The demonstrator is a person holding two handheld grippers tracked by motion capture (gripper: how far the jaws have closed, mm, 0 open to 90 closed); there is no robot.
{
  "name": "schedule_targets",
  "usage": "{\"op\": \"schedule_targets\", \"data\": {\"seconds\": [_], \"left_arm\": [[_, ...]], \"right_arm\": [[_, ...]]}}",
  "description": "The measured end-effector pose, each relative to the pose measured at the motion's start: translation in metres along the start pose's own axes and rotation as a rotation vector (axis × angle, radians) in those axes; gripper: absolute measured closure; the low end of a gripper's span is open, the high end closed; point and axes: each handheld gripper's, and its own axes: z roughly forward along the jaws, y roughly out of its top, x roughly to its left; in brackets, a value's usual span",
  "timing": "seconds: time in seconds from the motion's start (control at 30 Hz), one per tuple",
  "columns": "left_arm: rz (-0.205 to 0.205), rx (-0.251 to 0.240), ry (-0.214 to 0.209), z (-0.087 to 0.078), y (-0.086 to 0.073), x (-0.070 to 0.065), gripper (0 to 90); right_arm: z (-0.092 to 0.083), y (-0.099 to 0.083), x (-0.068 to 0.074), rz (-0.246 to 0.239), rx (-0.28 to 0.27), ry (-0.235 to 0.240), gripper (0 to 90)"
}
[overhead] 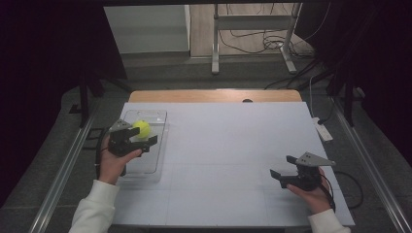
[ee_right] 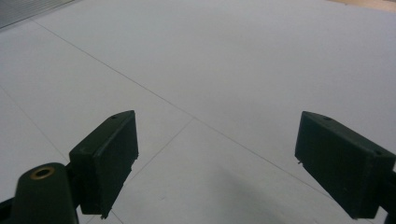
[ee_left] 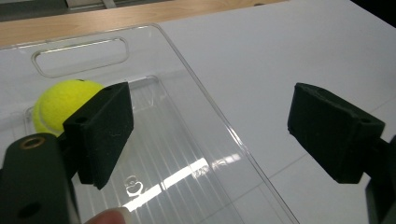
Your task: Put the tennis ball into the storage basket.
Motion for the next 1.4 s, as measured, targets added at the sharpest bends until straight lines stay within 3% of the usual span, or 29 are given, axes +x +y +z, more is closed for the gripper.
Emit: {"op": "schedule_targets", "data": {"seconds": [0.33,0.8,1.4], "left_arm": [[0.02,-0.008,-0.039,-0.012,-0.014,-0.015,15.6],[0.028,-0.001,-0.04,-0.018,-0.036,-0.02,15.4],[0.044,0.001,-0.048,-0.016,-0.041,-0.023,15.4]], "right_arm": [[0.0,0.0,0.0,-0.001,-0.002,0.002,14.0],[-0.001,0.0,0.0,0.004,-0.004,0.001,14.0],[-0.002,0.0,0.0,0.006,-0.009,0.002,13.9]]}}
